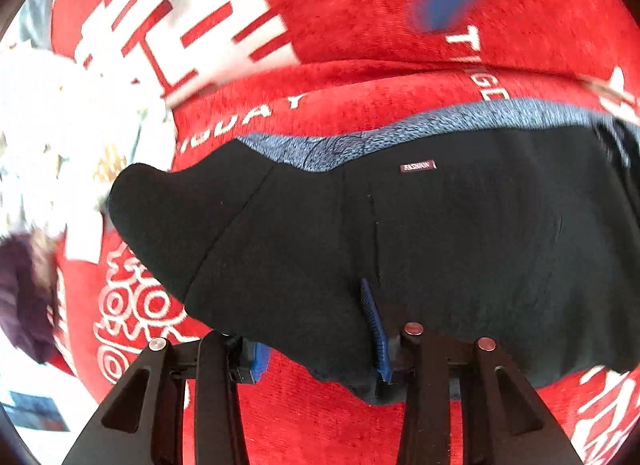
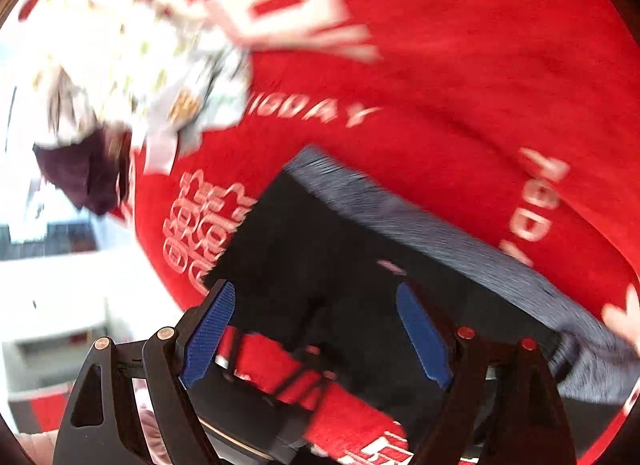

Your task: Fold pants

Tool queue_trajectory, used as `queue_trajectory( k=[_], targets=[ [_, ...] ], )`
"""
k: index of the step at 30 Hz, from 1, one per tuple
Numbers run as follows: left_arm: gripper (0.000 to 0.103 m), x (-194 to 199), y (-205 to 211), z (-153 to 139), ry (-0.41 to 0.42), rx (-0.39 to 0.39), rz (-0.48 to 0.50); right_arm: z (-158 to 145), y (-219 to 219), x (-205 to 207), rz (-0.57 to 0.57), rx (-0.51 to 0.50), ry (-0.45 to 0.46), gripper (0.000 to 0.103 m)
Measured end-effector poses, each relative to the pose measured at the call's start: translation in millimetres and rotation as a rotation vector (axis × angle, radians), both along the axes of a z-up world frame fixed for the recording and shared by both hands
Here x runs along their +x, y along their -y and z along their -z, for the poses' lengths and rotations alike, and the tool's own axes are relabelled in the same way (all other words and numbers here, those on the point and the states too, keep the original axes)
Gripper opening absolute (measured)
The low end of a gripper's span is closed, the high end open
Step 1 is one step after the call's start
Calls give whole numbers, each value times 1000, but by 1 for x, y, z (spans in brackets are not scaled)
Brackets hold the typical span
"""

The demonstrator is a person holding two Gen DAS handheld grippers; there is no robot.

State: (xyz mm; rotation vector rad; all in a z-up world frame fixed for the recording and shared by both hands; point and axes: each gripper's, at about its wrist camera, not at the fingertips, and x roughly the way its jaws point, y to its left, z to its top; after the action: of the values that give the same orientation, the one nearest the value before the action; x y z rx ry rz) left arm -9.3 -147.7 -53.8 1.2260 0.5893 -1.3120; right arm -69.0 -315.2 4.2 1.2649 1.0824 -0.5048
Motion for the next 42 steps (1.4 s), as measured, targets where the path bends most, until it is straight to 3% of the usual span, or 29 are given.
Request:
queue_trajectory(
  k=[5,10,12,13,14,17,25,31,37,42],
  targets=[
    [42,1,-2,-3,33,-10,26,23,-5,64,-166,75,-29,86],
    [42,-2,-4,-5,53,-19,49,56,-18,97,-244,187,-88,86],
    [42,-7,-7,-5,61,-17,54,65,-20,99,-254,214,-111,74],
    [42,-9,-7,-6,70,-11,59,69,-20,98,-251,226,-113,39],
    [41,-13,-8,-8,80,-2,64,69,-20,97,-249,227,-116,28],
    [41,-29,-12,-22,102,-40,89,52,-17,80,-228,178,-80,22],
    [41,-84,-22,-103,12,-178,181,-19,-18,-36,24,102,223,21],
    [42,-156,-31,-149,-79,-234,264,-63,-39,-143,187,0,368,21],
    [41,-249,-45,-152,-117,-235,407,-73,-79,-267,373,-78,420,21],
    [42,-317,-63,-121,-112,-180,518,-34,-119,-363,543,-56,438,21]
  ],
)
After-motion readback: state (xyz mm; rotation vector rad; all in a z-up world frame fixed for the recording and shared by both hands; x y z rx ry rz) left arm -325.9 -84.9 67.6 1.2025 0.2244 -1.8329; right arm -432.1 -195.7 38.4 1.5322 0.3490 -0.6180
